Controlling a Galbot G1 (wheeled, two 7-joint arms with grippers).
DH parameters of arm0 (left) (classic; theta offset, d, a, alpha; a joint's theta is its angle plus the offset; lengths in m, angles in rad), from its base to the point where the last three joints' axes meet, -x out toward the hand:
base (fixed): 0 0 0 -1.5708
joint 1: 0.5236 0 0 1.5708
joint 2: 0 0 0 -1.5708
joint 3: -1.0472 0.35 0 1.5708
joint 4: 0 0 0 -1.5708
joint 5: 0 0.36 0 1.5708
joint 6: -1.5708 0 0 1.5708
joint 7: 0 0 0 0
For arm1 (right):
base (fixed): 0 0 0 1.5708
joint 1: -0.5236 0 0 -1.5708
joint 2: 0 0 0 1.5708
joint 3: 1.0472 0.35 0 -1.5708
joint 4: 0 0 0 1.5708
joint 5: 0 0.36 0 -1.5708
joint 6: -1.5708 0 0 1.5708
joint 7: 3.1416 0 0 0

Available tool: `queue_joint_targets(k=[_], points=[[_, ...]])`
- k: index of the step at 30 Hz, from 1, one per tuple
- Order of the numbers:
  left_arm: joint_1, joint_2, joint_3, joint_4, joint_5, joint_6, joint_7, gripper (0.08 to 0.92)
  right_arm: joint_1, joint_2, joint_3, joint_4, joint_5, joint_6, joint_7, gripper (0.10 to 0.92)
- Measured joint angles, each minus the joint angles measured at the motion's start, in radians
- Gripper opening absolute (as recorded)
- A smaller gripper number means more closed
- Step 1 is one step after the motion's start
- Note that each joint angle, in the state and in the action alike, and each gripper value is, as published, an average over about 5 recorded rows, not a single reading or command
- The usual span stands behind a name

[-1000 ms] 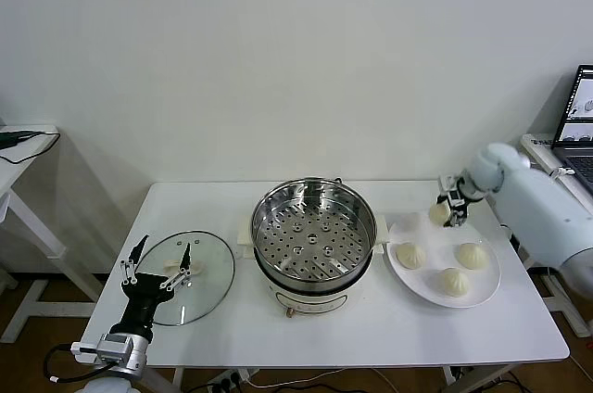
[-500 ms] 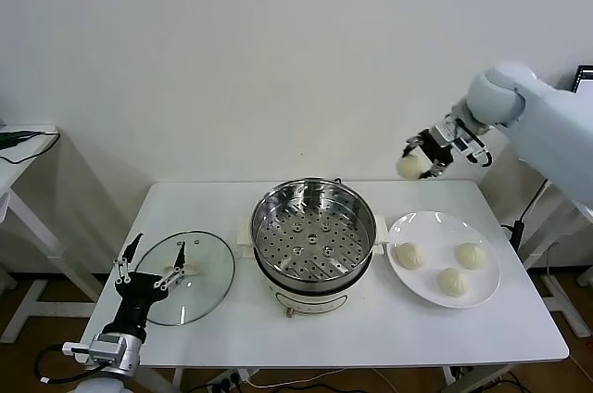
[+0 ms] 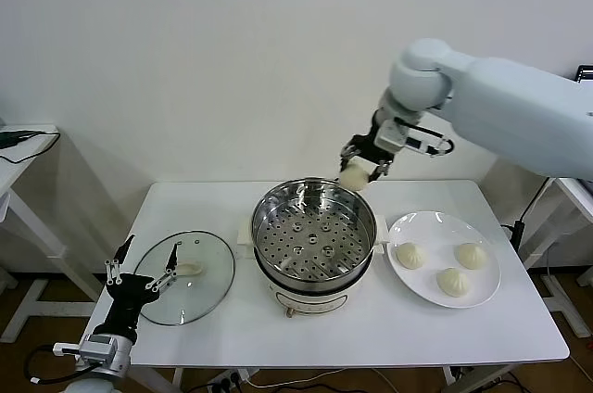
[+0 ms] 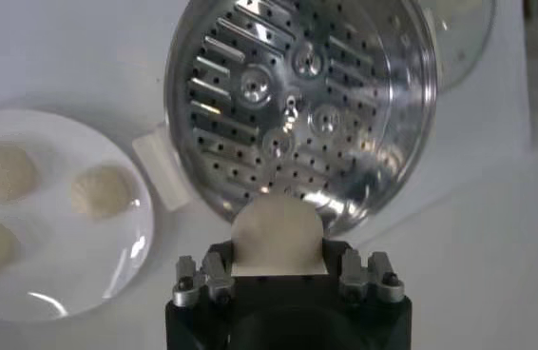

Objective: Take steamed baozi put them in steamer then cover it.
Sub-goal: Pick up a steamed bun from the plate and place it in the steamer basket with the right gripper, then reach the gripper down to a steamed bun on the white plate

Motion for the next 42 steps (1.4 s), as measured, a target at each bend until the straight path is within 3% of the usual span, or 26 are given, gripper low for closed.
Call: queue_joint_targets(k=[24, 28, 34, 42], points=[[-0.011, 0.008, -0.039, 0.010, -0.011, 0.001, 0.015, 0.823, -0.249, 0.218, 0.116, -0.246, -0.275, 0.185, 0.047, 0.646], [-0.011, 0.007, -0.042, 0.011, -0.011, 0.001, 0.017, 0.823, -0.266, 0.223, 0.127, -0.256, -0.294, 0.187, 0.052, 0.710], [-0.008, 0.006, -0.048, 0.009, -0.011, 0.001, 0.018, 0.823, -0.270, 0.214, 0.136, -0.251, -0.281, 0.174, 0.053, 0.817], [0.001, -0.001, -0.043, -0.003, -0.010, 0.001, 0.016, 0.823, -0.175, 0.127, 0.124, -0.194, -0.104, 0.088, 0.022, 0.823]])
